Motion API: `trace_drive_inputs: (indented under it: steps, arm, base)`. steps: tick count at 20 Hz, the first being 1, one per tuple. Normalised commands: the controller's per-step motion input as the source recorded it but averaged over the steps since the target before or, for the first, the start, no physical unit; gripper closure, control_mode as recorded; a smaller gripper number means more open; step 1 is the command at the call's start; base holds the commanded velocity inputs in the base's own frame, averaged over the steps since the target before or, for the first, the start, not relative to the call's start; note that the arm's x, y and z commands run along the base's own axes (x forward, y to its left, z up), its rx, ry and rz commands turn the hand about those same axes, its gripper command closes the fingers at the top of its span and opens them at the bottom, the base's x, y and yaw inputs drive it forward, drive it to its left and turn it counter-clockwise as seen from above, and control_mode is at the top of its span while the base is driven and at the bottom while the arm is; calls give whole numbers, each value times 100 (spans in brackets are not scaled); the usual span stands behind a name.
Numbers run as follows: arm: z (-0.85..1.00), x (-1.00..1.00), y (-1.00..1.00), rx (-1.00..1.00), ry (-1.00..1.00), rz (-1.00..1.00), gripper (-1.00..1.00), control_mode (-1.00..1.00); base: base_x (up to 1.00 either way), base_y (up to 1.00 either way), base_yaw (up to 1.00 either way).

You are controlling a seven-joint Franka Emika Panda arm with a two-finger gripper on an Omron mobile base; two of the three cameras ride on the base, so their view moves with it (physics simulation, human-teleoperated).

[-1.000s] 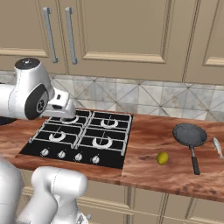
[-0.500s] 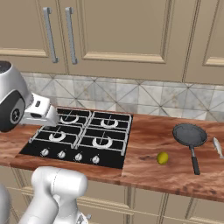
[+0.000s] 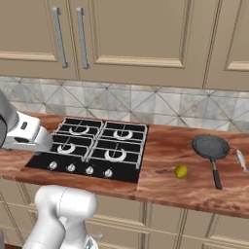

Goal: Place both pans onto different burners. Then place the lemon and the fish on different pans.

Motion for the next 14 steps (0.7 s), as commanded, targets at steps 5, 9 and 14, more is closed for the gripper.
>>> trace_drive_inputs:
  steps: [5,9,14]
  arm:
    - [0,0,0,0,0,0,-100,100]
    - [0,0,0,0,0,0,-100,100]
    - [0,0,0,0,0,0,-100,100]
  base:
    - [-13,46,6]
    - [4,88,3]
    - [1,97,0]
